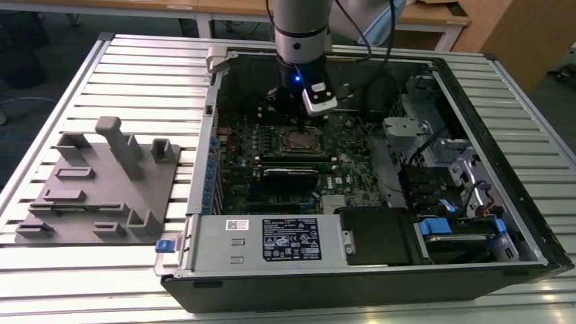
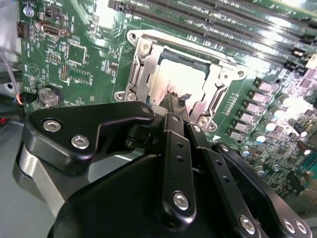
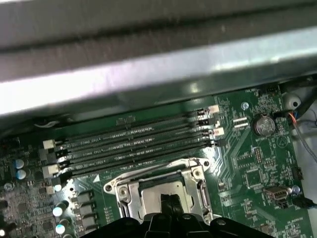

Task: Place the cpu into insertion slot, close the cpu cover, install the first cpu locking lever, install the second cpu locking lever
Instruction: 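Install the first cpu locking lever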

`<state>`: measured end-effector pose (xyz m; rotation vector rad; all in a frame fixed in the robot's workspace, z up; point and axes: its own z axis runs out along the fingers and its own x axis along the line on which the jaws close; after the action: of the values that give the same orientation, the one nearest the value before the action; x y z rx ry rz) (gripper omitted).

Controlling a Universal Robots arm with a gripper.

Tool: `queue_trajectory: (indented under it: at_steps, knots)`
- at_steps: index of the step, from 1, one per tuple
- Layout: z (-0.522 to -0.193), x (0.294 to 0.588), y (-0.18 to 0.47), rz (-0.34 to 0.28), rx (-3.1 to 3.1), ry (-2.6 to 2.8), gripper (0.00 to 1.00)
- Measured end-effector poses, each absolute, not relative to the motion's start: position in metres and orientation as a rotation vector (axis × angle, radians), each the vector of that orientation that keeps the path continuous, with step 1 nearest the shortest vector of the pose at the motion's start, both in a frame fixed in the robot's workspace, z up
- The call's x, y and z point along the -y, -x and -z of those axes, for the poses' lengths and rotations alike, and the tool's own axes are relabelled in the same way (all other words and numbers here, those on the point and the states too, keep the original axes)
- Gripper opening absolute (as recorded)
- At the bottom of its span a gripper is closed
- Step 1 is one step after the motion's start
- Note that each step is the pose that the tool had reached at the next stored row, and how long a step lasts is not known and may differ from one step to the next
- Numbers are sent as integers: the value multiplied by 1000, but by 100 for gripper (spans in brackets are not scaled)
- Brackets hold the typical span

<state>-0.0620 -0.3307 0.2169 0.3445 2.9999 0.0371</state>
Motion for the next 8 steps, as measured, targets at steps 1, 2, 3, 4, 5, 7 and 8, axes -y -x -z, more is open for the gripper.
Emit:
queue_trajectory:
  at_steps: [1,2,3,4,5,7,8]
  knots:
    - [-217,332,62,-37,-3000,-345,10]
    - [-217,332,62,-38,-3000,-345,10]
    - [-217,332,62,-38,-3000,-345,10]
    - [-217,332,62,-38,-3000,-345,10]
    - [-217,333,62,-38,-3000,-345,10]
    - [-217,333,62,-37,-3000,-345,10]
    - [-217,333,62,-37,-3002,-345,10]
